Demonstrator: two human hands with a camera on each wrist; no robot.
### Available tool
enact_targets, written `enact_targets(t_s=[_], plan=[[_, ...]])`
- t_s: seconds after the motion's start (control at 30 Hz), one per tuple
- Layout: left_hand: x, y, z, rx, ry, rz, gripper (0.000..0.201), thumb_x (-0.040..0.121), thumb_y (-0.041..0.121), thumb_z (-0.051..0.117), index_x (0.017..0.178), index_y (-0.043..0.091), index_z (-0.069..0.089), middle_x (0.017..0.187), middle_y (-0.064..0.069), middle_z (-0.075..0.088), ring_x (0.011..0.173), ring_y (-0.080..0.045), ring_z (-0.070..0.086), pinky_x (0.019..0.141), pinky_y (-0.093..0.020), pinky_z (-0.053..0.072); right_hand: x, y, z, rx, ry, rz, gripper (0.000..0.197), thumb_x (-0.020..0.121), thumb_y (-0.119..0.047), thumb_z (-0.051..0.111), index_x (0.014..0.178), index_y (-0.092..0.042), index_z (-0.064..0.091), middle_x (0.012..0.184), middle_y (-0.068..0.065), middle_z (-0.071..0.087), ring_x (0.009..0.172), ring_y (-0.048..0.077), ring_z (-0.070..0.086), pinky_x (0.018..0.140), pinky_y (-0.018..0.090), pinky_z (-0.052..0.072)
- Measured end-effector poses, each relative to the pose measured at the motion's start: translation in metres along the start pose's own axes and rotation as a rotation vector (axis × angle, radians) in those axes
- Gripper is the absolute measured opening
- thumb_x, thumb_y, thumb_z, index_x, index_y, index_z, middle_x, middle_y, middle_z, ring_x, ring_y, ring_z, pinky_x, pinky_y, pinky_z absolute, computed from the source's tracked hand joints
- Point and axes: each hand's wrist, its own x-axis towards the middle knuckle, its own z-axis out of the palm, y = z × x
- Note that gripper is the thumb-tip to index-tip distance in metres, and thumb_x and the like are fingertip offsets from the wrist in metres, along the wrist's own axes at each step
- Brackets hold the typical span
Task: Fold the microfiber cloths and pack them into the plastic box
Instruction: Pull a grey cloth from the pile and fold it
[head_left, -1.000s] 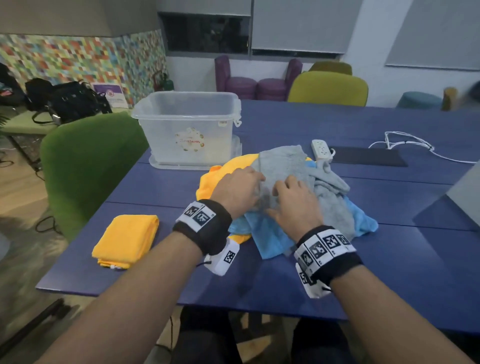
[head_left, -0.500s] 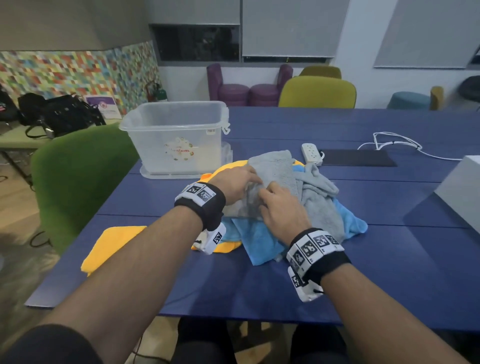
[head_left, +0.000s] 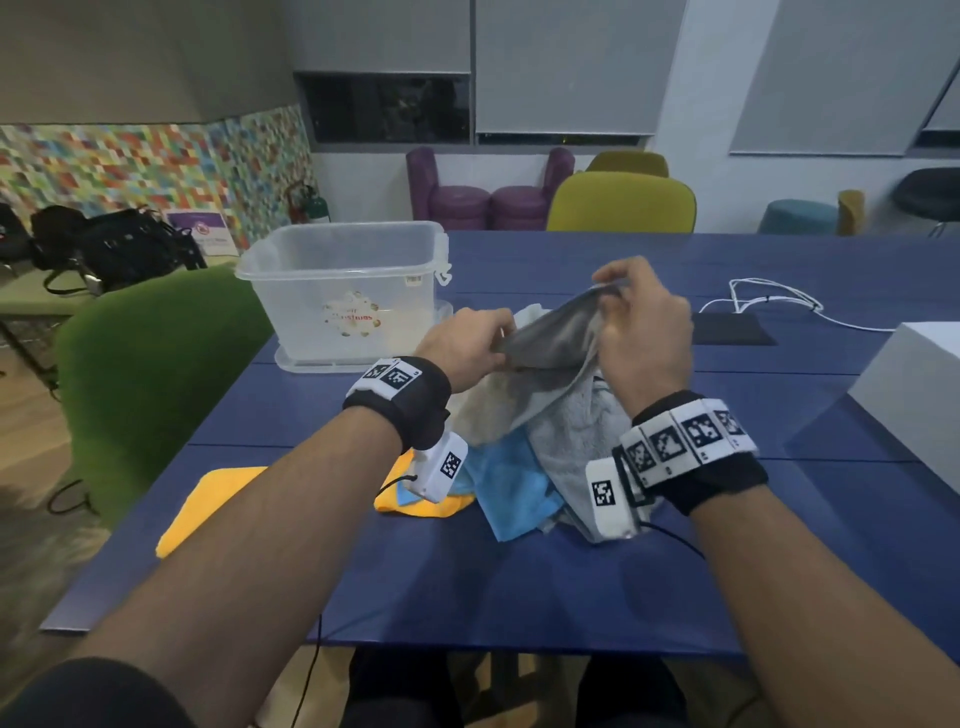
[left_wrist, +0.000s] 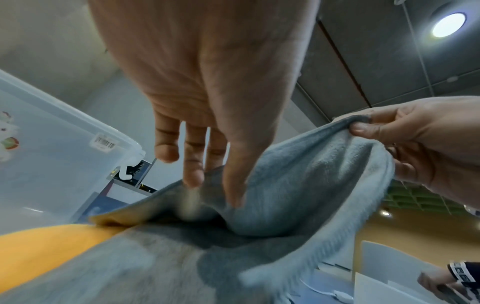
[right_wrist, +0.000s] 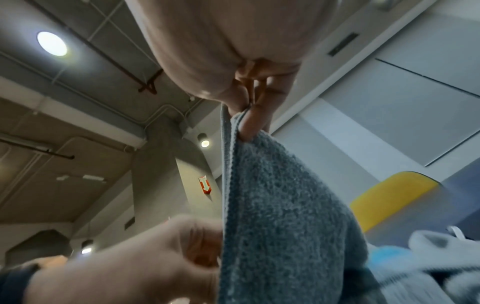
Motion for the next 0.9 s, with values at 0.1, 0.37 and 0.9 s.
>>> enact_targets(t_s=[0.1, 0.37, 0.9], plan=[[-0.001, -0.005, -0.007, 0.072, 0.009, -0.051, 0.008, 0.088, 0.023, 0.074, 0.091, 0.029, 0.071, 0.082, 0.005, 0.058, 0.084, -0.026, 0.058, 0.073, -0.035, 0.045, 0.017, -0.006, -0.015, 0.02, 0.097, -0.023, 0.031, 0.09, -0.003, 0.052, 0.1, -0.024, 0.073, 0.088, -0.005, 0.074, 0.084, 0.019, 0.069, 0.077, 0.036, 0.056], [-0.027, -0.019, -0.039, -0.204, 0.267, -0.18, 0.011, 0.094, 0.026, 0.058, 0.089, 0.017, 0.057, 0.083, -0.006, 0.067, 0.082, -0.028, 0.06, 0.071, -0.037, 0.043, 0.028, -0.002, -0.043, 0.061, 0.18, 0.005, 0.026, 0.095, -0.007, 0.051, 0.099, -0.021, 0.072, 0.09, -0.005, 0.073, 0.088, 0.018, 0.067, 0.073, 0.026, 0.048], [-0.083, 0.023, -0.137, -0.161, 0.433, 0.001, 0.032, 0.094, 0.042, 0.072, 0.076, 0.016, 0.068, 0.069, -0.001, 0.065, 0.066, -0.009, 0.058, 0.062, -0.026, 0.045, 0.022, -0.015, -0.068, 0.281, 0.256, -0.002, 0.017, 0.102, -0.018, 0.046, 0.103, -0.012, 0.062, 0.079, 0.007, 0.06, 0.048, 0.016, 0.064, 0.044, 0.038, 0.056]])
